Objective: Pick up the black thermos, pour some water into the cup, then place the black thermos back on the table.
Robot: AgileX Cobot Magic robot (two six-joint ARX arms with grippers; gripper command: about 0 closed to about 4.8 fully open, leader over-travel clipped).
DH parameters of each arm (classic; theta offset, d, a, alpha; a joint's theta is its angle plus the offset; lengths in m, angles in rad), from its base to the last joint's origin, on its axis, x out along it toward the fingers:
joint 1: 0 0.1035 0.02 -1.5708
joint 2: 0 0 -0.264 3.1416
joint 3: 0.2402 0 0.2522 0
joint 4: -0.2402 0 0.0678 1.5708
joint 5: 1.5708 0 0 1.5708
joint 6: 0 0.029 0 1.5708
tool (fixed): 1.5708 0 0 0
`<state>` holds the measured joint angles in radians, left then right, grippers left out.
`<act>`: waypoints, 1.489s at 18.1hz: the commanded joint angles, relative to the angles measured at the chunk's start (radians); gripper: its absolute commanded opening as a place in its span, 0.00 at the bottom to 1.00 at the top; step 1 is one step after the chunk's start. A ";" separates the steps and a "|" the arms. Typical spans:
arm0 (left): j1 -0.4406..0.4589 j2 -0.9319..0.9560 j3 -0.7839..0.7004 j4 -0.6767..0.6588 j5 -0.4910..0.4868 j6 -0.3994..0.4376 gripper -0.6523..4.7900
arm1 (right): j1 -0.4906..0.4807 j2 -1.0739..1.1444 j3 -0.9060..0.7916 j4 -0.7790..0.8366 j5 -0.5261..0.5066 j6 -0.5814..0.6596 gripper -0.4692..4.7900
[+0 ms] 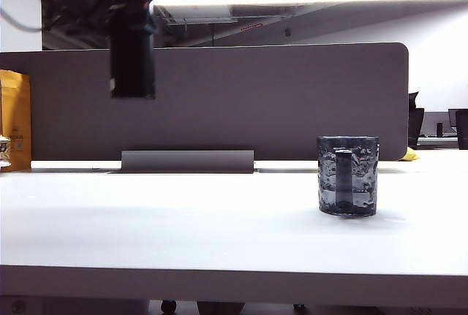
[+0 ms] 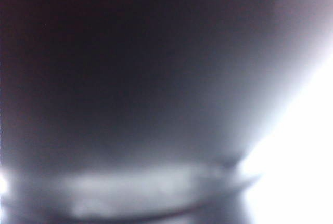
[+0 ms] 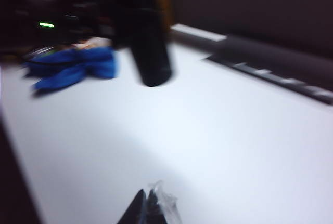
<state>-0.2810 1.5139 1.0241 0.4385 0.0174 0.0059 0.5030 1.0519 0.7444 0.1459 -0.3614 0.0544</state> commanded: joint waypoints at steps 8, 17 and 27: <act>0.009 0.287 -0.209 0.507 0.122 -0.066 0.11 | 0.130 0.365 0.183 0.015 0.003 -0.001 0.07; 0.007 0.411 -0.210 0.588 0.182 -0.058 0.11 | 0.128 0.366 0.182 0.006 0.003 -0.014 0.07; 0.007 0.408 -0.210 0.505 0.235 -0.060 1.00 | 0.128 0.364 0.182 -0.040 0.000 -0.032 0.07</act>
<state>-0.2729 1.9305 0.8131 0.9310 0.2268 -0.0513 0.6296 1.4204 0.9199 0.0959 -0.3599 0.0257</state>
